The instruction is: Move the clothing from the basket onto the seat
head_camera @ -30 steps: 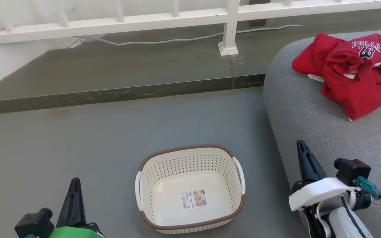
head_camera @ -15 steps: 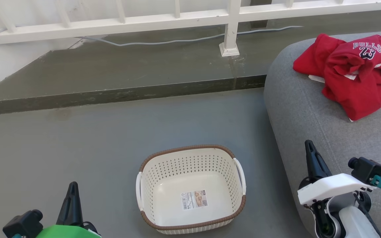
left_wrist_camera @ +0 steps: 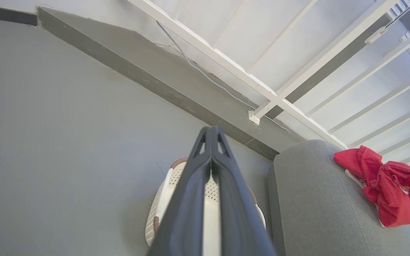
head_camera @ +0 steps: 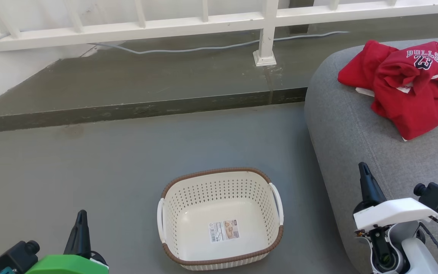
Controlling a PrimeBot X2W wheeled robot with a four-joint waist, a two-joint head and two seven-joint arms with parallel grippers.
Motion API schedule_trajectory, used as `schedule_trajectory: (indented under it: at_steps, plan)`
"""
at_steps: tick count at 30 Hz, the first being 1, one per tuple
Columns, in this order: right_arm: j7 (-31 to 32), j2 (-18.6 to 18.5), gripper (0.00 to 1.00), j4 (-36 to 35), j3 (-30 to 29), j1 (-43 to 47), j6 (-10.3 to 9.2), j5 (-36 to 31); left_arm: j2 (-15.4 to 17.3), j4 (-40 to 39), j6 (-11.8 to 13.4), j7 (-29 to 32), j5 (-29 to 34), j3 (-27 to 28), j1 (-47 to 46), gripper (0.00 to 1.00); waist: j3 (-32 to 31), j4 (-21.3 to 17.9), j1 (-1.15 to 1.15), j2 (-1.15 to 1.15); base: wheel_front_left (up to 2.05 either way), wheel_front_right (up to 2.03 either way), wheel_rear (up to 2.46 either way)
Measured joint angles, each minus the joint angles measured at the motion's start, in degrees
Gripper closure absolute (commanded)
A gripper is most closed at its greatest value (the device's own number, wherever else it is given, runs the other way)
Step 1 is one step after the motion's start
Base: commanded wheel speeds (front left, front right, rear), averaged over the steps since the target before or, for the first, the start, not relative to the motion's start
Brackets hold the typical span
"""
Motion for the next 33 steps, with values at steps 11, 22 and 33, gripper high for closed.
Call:
schedule_trajectory:
  at_steps: [11,22,33]
  plan:
    - [2.32,-0.44,1.0,0.02,-1.79,-0.04,0.99,9.42,-0.03,1.96,-1.58,2.0,-8.08,1.45,-1.94,1.0,-0.21,0.2,0.0,0.0,0.0,0.0,0.0]
    - [4.32,-0.71,1.0,0.09,-3.46,-0.16,1.58,17.79,-0.24,4.03,-3.12,3.83,-16.07,2.25,-3.56,1.0,-0.41,0.38,0.0,0.0,0.0,0.0,0.0]
    - [6.31,-0.92,1.0,0.3,-5.14,-0.93,2.45,26.36,-0.36,6.08,-4.5,5.55,-23.94,3.48,-5.32,1.0,-0.61,0.56,0.0,0.0,0.0,0.0,0.0]
